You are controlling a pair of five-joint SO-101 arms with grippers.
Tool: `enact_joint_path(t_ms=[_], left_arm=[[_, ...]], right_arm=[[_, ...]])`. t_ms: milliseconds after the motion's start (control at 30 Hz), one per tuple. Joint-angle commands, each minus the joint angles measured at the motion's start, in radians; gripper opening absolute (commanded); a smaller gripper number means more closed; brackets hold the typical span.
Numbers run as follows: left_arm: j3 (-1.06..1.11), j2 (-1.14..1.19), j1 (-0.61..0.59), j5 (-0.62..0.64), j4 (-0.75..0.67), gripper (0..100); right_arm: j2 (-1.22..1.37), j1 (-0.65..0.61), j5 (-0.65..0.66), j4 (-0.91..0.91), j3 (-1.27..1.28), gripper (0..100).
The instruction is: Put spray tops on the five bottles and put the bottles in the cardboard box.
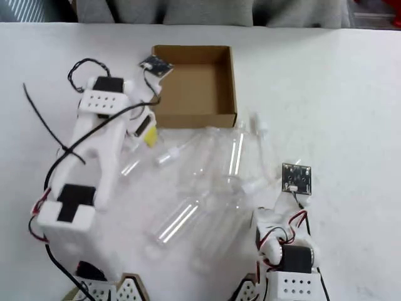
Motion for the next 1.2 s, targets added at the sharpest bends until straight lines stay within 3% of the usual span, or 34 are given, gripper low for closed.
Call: enact_joint_path(t_ms=[0, 300, 433, 833, 933, 1067, 1167], left_arm=[[-0.15, 0.101, 0.01, -0.011, 0.011, 24], [-0.319, 0.328, 0.013, -0.011, 0.012, 26], [-0.381, 0.394, 0.015, -0.003, 0.095, 31], [-0.439, 0.464, 0.012, 0.0, 0.192, 30], [-0.44, 0.463, 0.015, 0.0, 0.203, 24], [-0.44, 0.463, 0.035, -0.006, 0.203, 7], [-0.443, 0.461, 0.05, -0.002, 0.229, 7]], right_arm=[[-0.007, 0.002, 0.0, -0.015, 0.005, 1.8], [-0.007, 0.001, 0.0, -0.015, 0.005, 1.8], [-0.007, 0.001, 0.0, -0.015, 0.005, 1.8], [-0.007, 0.001, 0.0, -0.015, 0.005, 1.8], [-0.007, 0.001, 0.0, -0.015, 0.005, 1.8], [-0.007, 0.001, 0.0, -0.015, 0.005, 1.8], [-0.007, 0.001, 0.0, -0.015, 0.005, 1.8]])
